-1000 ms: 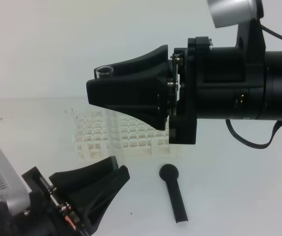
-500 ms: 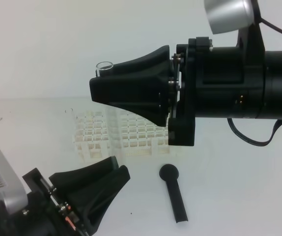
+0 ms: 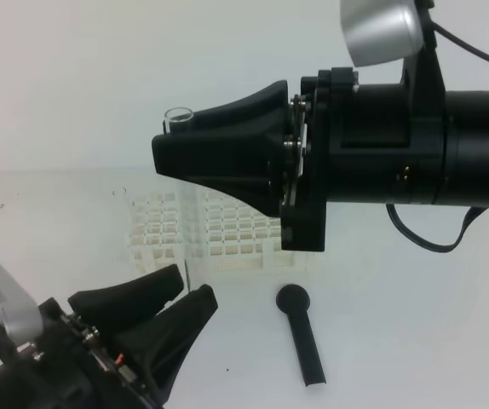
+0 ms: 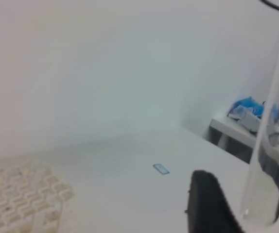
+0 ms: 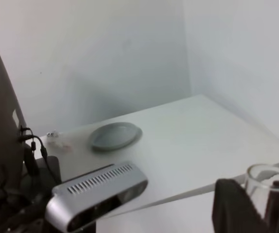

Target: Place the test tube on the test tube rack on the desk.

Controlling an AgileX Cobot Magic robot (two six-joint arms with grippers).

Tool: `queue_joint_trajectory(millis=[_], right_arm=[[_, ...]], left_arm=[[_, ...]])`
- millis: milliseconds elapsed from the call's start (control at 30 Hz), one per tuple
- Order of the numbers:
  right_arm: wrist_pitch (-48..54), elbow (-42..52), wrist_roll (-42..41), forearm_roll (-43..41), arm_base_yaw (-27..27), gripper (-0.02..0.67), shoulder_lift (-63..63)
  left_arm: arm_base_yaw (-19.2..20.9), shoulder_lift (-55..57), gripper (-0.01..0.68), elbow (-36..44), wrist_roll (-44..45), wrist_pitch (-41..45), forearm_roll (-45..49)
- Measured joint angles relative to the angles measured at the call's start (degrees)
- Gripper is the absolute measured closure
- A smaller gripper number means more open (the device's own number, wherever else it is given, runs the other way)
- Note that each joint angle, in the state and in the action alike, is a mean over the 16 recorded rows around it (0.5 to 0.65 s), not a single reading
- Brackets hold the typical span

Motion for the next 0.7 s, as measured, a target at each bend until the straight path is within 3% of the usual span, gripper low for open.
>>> queue_joint_trajectory(millis=[233,700], right_arm=[[-3.06,-0.99,-2.91,1.02,0.00,0.521,-0.16],[-10.35,-1.77,-6.39,1.72,0.00,0.521,-0.33]], left_arm=[[0.00,-5.69,0.388,-0.03,0.59,6.55,0.59],[0.00,-26.03,0.640,-0.02,4.35,35.18,2.03]])
